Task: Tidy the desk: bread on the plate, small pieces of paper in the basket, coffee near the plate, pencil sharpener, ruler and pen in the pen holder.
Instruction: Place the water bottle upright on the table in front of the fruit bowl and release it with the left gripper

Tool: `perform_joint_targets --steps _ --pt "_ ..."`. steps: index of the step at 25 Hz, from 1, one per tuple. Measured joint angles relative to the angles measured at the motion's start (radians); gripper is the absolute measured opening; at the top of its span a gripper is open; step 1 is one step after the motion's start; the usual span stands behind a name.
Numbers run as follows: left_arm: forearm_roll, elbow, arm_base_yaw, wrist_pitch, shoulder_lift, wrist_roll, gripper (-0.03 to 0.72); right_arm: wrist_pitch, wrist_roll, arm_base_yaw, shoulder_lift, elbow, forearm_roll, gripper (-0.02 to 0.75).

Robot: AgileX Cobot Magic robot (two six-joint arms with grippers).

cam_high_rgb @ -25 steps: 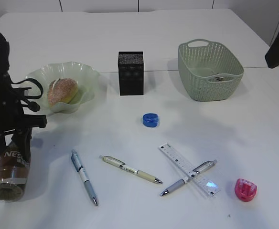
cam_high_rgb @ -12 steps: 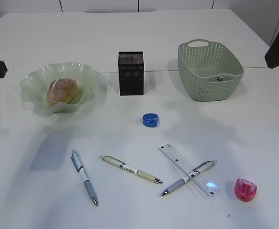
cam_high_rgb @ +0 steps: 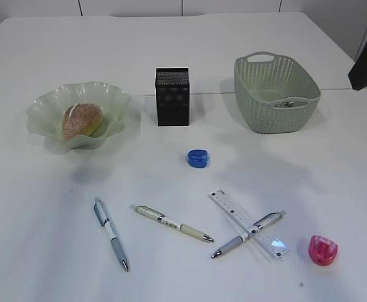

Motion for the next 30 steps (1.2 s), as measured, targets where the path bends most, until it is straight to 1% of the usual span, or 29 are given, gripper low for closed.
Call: perform_joint_targets --steps 3,5,7,11,13,14,15,17,24,30 --pt "0.054 0.088 0.0 -0.14 -0.077 0.0 0.287 0.0 0.0 0.0 0.0 0.0 0.0 0.529" --pt "0.089 0.175 0.0 -0.264 -0.125 0.0 0.287 0.0 0.0 0.0 0.0 0.0 0.0 0.529" --pt "0.123 0.292 0.0 -0.403 -0.176 0.0 0.287 0.0 0.0 0.0 0.0 0.0 0.0 0.529" --pt "0.187 0.536 0.0 -0.799 -0.235 0.0 0.287 0.0 0.0 0.0 0.0 0.0 0.0 0.529" --pt "0.199 0.626 0.009 -0.993 -0.23 0.0 0.286 0.0 0.0 0.0 0.0 0.0 0.0 0.529" --pt "0.201 0.664 0.015 -1.061 -0.22 0.0 0.287 0.0 0.0 0.0 0.0 0.0 0.0 0.529" --pt "0.201 0.687 0.019 -1.126 -0.204 0.0 0.287 0.0 0.0 0.0 0.0 0.0 0.0 0.529" --pt "0.19 0.708 0.029 -1.194 -0.163 0.002 0.287 0.0 -0.005 0.0 0.0 0.0 0.0 0.529" --pt "0.184 0.713 0.031 -1.31 -0.004 0.008 0.287 0.0 -0.019 0.0 0.0 0.0 0.0 0.529" --pt "0.176 0.713 0.033 -1.407 0.075 0.021 0.287 0.0 -0.021 0.0 0.0 0.0 -0.031 0.529"
